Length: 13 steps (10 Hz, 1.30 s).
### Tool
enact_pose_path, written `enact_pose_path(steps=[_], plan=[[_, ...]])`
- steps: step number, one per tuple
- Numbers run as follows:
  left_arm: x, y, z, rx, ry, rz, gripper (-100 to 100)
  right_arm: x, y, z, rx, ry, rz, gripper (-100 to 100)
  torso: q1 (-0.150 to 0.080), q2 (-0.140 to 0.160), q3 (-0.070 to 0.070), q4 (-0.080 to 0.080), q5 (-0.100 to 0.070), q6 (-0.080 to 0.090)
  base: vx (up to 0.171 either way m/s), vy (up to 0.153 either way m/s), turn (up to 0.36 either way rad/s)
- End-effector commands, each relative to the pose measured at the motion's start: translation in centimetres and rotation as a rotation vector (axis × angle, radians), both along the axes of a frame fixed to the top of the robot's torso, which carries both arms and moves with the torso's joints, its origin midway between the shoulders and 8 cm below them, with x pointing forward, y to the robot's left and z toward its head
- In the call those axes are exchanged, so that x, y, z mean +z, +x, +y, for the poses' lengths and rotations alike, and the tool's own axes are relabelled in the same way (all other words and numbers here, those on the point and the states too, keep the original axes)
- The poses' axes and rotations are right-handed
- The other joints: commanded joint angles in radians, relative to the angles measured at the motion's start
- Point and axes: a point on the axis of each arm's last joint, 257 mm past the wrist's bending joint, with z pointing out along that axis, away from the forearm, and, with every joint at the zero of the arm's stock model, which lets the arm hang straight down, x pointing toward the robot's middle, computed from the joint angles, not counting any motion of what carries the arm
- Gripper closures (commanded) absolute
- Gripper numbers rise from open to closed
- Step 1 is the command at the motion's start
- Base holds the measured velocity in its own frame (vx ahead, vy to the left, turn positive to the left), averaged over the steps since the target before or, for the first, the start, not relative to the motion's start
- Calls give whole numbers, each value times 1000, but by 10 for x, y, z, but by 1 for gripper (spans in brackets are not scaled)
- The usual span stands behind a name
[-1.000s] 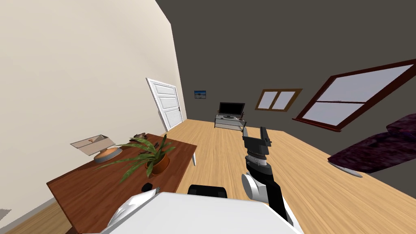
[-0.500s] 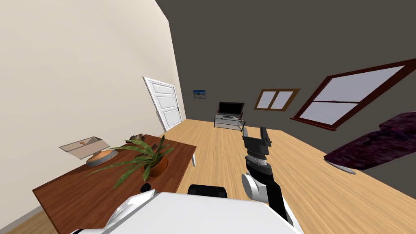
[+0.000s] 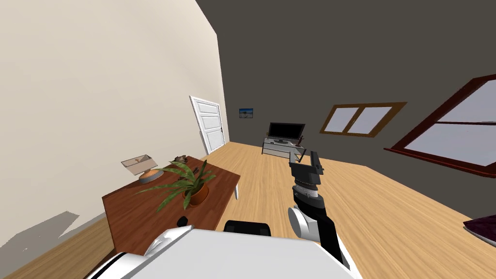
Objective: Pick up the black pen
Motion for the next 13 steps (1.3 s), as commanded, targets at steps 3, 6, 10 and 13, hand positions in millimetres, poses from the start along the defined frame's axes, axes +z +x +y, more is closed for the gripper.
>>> enact_pose_path(steps=[3,6,10,13], plan=[[-8,18,-31,-104,0,-5,-100,0,0,0,0,0,0,0,-1,0,0,0,0,0,77,33,268],[-11,27,-46,-161,0,-8,-100,0,0,0,0,0,0,0,0,0,0,0,0,1,75,32,172],[-11,30,-47,-161,-1,-12,-100,0,0,0,0,0,0,0,-2,6,3,1,0,1,13,4,18],[-11,28,-46,-161,0,-9,100,0,0,0,0,0,0,0,-2,6,4,2,0,2,-1,1,5]])
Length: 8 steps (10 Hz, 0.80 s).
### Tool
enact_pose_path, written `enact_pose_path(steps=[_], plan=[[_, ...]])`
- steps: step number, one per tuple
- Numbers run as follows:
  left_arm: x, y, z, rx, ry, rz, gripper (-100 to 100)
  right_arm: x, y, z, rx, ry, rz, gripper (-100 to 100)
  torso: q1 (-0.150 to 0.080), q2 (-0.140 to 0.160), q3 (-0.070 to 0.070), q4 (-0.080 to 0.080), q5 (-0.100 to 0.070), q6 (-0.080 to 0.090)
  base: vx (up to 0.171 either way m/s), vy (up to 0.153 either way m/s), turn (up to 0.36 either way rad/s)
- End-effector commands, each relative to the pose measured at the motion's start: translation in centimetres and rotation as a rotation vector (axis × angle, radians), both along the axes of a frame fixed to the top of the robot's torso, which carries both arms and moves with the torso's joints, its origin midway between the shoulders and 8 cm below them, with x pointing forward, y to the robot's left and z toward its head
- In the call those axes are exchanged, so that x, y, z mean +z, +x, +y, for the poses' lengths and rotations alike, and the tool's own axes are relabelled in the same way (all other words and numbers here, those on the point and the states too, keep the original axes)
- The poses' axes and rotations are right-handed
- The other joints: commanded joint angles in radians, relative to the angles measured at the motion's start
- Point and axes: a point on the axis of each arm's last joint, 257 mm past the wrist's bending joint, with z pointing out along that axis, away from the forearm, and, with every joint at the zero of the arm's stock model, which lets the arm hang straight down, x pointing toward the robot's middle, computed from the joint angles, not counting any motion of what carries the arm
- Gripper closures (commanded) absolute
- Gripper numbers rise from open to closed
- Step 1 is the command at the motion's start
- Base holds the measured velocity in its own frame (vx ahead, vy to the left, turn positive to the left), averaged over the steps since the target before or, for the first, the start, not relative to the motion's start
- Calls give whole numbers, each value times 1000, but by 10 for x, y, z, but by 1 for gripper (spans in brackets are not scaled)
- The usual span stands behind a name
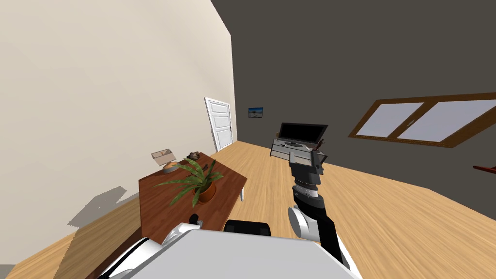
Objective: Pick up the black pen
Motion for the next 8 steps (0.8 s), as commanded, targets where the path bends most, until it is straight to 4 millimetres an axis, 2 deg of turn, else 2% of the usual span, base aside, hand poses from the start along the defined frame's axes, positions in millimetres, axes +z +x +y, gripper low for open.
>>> enact_pose_path(steps=[1,2,3,4,6,7,8], plan=[[0,0,0,0,0,0,100,0,0,0,0,0,0,0,0,0,0,0,0,0,0,0,0],[0,0,0,0,0,0,100,0,0,0,0,0,0,0,0,0,0,0,0,0,0,0,0],[0,0,0,0,0,0,0,0,0,0,0,0,0,0,0,0,0,0,0,0,0,0,0],[1,-6,8,29,0,5,100,0,0,0,0,0,0,0,0,0,0,0,0,0,-38,-10,-220],[1,-6,8,29,0,5,100,0,0,0,0,0,0,0,-1,3,1,0,0,0,-33,-13,-35],[5,-16,23,86,0,7,100,0,0,0,0,0,0,0,-1,2,1,0,0,0,-53,-28,-339],[7,-5,21,79,-2,-13,100,0,0,0,0,0,0,0,-2,3,2,1,0,1,-83,-27,-216]])
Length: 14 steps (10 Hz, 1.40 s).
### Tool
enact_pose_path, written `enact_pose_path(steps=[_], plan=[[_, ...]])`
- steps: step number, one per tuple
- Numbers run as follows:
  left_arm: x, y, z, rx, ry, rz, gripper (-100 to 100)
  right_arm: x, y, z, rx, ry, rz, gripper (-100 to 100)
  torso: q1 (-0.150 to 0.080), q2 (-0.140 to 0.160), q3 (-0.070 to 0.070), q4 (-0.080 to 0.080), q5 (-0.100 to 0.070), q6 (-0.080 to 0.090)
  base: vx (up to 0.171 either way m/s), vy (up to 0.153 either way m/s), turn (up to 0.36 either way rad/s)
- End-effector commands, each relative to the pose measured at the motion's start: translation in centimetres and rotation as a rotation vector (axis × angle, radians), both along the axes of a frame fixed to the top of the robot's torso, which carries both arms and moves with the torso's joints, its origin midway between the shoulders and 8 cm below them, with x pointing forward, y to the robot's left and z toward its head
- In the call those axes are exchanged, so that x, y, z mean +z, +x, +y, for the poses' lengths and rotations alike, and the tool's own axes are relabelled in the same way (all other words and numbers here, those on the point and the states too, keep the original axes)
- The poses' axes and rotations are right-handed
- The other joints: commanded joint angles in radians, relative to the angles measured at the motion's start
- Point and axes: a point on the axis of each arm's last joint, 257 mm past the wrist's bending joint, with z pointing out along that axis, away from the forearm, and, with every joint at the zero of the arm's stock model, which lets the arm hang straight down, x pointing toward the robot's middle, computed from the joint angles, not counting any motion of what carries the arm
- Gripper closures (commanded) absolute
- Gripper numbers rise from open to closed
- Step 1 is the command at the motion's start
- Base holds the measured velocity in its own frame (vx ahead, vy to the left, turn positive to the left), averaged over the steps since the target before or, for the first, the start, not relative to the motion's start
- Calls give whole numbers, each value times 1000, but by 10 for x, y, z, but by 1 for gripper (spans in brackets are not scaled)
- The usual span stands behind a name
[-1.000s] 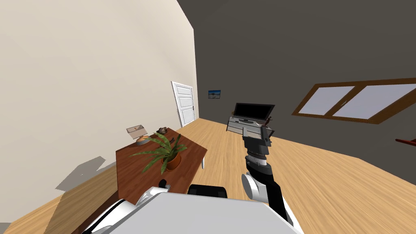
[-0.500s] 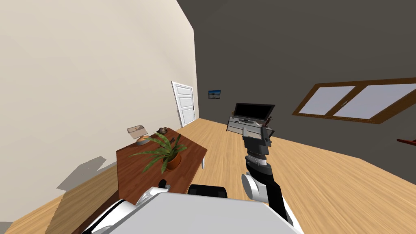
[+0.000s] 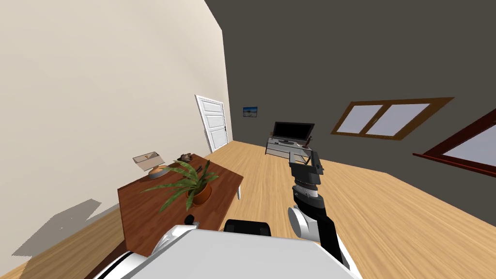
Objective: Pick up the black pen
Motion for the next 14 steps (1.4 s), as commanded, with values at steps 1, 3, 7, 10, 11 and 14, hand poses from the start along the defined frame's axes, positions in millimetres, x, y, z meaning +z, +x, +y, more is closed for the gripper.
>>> enact_pose_path(steps=[1,3,7,10,11,14], plan=[[0,4,2,2,-1,-7,100,0,0,0,0,0,0,0,0,0,0,0,0,0,-47,-18,3],[10,17,15,34,0,-47,100,0,0,0,0,0,0,0,0,1,0,0,0,-1,-78,-36,-233],[5,-18,26,89,1,10,100,0,0,0,0,0,0,0,3,-4,-3,-2,1,-2,-9,-8,-51],[14,-31,49,166,1,7,100,0,0,0,0,0,0,0,-1,0,0,0,0,0,-76,-41,-285],[14,-31,49,166,1,7,100,0,0,0,0,0,0,0,0,0,0,0,0,0,-51,-26,-88],[16,-33,53,179,1,5,0,0,0,0,0,0,0,0,2,-2,-1,-1,0,-1,-30,-15,-66]])
